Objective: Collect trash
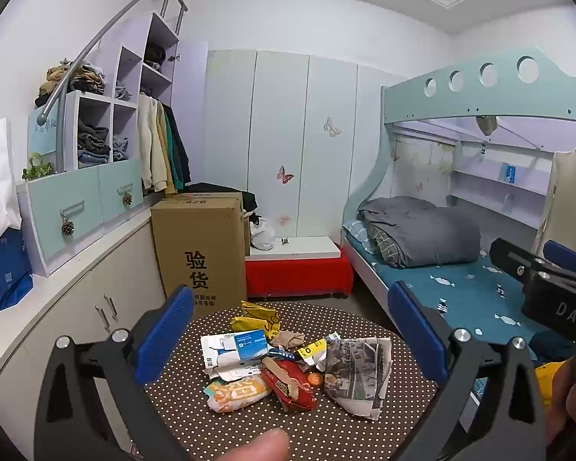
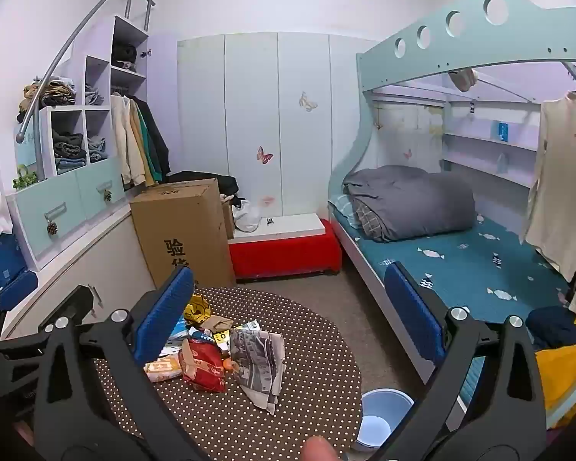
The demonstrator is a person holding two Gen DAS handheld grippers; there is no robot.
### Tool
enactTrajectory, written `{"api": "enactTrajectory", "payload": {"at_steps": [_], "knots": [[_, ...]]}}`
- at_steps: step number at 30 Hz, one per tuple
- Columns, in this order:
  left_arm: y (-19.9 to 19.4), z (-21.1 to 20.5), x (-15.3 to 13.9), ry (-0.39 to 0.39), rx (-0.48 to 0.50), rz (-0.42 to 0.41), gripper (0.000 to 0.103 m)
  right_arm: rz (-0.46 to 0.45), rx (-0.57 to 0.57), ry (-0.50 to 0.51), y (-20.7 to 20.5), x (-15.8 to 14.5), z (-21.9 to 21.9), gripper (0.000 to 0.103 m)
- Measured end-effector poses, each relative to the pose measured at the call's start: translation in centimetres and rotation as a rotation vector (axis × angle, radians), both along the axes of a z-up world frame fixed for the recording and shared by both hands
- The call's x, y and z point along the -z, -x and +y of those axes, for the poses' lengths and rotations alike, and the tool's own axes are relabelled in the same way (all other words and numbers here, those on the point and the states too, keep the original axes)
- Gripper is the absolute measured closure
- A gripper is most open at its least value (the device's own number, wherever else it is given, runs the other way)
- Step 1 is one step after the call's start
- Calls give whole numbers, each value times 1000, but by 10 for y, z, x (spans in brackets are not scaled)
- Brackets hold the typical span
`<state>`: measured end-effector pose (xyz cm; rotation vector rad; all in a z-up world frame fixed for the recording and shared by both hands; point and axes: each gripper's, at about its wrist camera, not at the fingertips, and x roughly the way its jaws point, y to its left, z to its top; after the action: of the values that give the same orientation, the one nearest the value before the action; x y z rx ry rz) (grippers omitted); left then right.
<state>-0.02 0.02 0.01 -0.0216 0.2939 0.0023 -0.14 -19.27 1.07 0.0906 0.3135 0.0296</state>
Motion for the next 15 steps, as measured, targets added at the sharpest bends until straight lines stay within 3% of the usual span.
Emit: {"api": "enactTrajectory", "payload": {"at_steps": [15], "knots": [[-1,3,0,-2,0,4,4,2,-11,0,-1,2,-1,6]]}}
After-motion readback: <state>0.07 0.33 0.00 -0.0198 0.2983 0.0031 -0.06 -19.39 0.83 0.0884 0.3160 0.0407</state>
